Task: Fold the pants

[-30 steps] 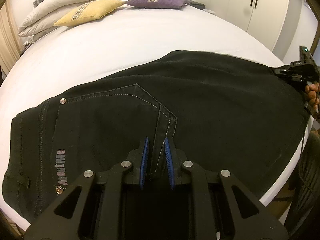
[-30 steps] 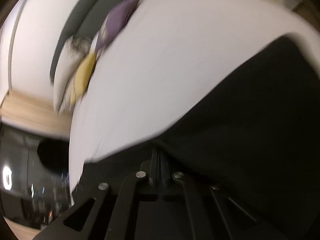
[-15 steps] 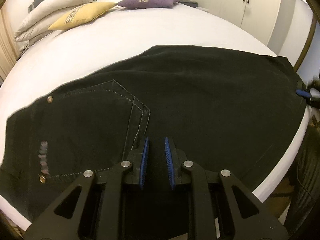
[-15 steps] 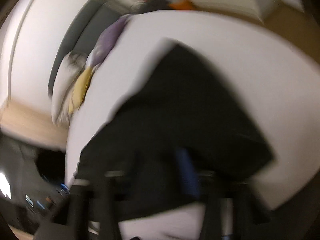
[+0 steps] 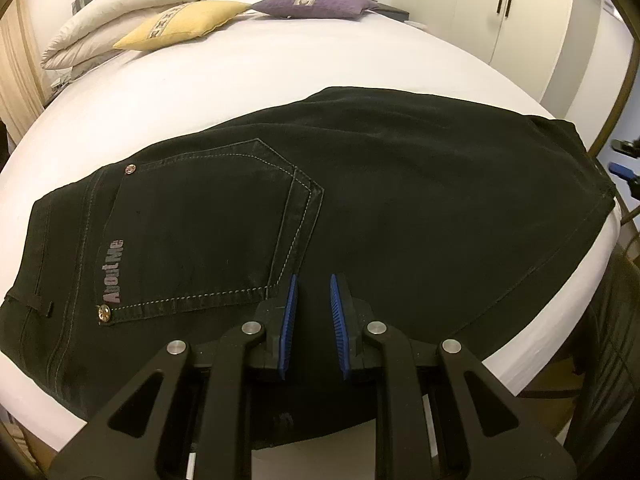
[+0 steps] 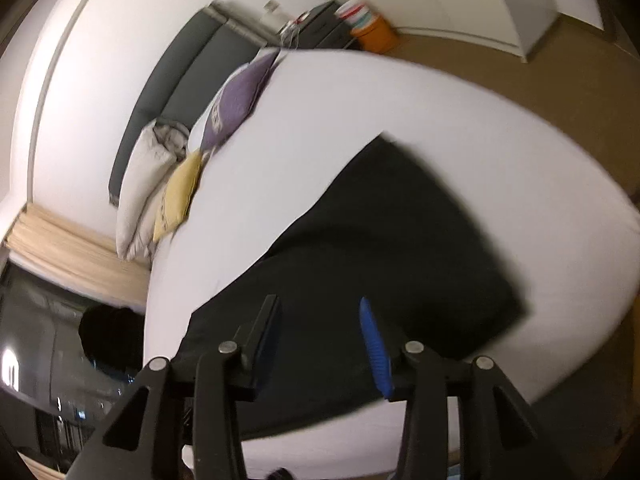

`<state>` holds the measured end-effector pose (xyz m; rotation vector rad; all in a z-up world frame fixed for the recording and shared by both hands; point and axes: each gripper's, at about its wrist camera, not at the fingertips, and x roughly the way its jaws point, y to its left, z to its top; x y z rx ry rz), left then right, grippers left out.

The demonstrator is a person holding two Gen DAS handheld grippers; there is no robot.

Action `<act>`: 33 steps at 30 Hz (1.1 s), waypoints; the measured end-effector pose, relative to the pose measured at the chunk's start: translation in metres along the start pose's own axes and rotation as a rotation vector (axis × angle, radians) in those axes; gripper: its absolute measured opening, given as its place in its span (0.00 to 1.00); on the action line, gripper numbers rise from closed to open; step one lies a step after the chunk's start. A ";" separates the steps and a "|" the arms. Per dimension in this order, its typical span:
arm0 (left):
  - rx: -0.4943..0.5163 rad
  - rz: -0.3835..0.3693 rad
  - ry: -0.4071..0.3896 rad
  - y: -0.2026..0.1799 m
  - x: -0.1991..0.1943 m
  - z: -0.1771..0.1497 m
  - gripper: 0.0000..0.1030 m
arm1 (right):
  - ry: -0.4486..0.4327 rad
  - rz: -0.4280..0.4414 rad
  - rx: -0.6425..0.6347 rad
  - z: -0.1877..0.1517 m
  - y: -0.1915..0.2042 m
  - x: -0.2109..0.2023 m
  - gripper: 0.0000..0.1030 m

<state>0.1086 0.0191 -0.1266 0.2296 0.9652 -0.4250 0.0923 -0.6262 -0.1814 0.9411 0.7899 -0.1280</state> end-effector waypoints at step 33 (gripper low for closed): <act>-0.227 0.135 -0.046 0.125 0.023 0.010 0.17 | 0.592 0.232 -0.316 -0.076 0.259 0.342 0.00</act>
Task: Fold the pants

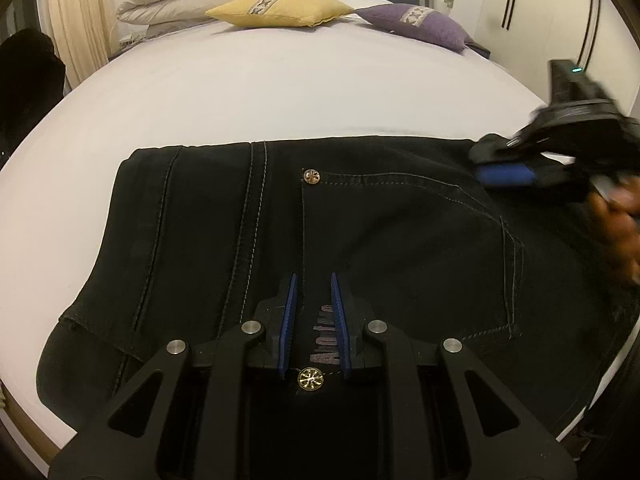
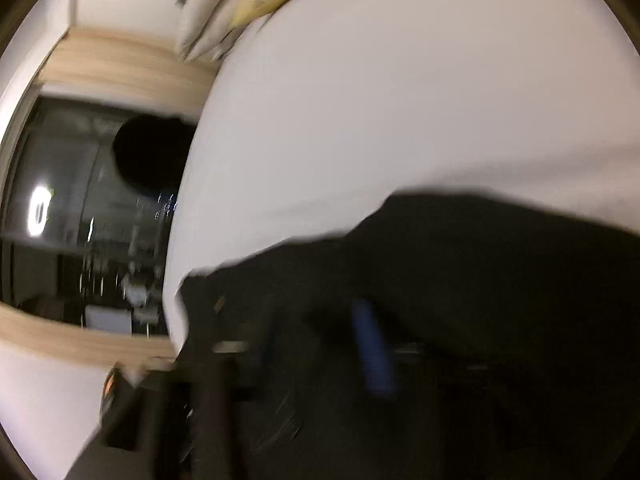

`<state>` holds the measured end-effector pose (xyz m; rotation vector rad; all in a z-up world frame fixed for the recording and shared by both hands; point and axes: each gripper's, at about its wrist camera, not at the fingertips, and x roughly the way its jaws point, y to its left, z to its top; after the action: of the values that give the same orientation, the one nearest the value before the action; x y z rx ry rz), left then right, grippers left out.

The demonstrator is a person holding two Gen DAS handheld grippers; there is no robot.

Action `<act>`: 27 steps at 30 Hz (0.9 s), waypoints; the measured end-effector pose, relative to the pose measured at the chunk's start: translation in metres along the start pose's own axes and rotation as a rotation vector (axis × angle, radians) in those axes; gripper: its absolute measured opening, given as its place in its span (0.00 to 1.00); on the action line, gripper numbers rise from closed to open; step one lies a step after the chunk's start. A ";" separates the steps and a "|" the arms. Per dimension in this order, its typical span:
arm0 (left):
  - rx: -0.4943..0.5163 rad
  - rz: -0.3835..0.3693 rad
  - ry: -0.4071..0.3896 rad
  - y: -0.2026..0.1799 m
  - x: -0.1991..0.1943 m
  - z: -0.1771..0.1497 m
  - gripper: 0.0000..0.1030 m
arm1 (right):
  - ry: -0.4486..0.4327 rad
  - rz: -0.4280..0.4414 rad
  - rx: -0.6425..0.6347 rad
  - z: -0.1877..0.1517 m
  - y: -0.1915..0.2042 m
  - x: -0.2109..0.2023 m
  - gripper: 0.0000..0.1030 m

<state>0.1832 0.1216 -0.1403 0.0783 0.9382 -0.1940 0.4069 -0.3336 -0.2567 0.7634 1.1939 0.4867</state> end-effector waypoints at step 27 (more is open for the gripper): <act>-0.044 0.119 -0.075 -0.046 -0.040 -0.005 0.17 | -0.689 -0.119 0.519 -0.281 -0.269 -0.396 0.00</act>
<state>0.1471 0.0828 -0.1100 0.0855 0.8594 -0.0662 0.0024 -0.7143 -0.2518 1.1733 0.7011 -0.2036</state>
